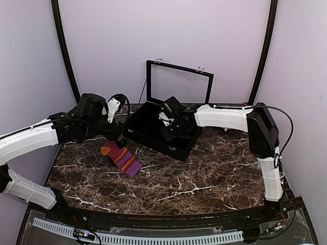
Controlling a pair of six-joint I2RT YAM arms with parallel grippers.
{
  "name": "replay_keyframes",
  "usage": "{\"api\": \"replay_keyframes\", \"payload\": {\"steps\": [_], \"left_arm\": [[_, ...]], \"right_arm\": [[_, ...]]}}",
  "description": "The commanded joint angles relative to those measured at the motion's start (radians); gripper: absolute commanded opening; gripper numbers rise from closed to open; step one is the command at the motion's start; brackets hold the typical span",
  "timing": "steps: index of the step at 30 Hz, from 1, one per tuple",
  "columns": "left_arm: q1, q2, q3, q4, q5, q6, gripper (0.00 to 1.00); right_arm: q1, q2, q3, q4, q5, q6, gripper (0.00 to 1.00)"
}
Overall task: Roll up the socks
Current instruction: Place the sock in the storage box.
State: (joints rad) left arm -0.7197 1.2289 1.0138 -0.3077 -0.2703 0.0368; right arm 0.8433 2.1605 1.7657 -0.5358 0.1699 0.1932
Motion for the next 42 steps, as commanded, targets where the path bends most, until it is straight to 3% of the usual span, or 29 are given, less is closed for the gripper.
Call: {"api": "replay_keyframes", "payload": {"steps": [1,22,42], "left_arm": [[0.009,-0.029,-0.019,0.024,-0.003,0.002,0.61],[0.024,-0.051,-0.028,0.046,0.009,0.023,0.62],[0.033,-0.061,-0.026,0.046,0.021,0.044,0.62]], "right_arm": [[-0.011,0.032,0.043,-0.008,-0.024,0.001,0.00],[-0.031,0.147,0.115,-0.121,-0.062,0.022,0.00],[-0.046,0.340,0.464,-0.441,-0.026,0.090,0.00]]}}
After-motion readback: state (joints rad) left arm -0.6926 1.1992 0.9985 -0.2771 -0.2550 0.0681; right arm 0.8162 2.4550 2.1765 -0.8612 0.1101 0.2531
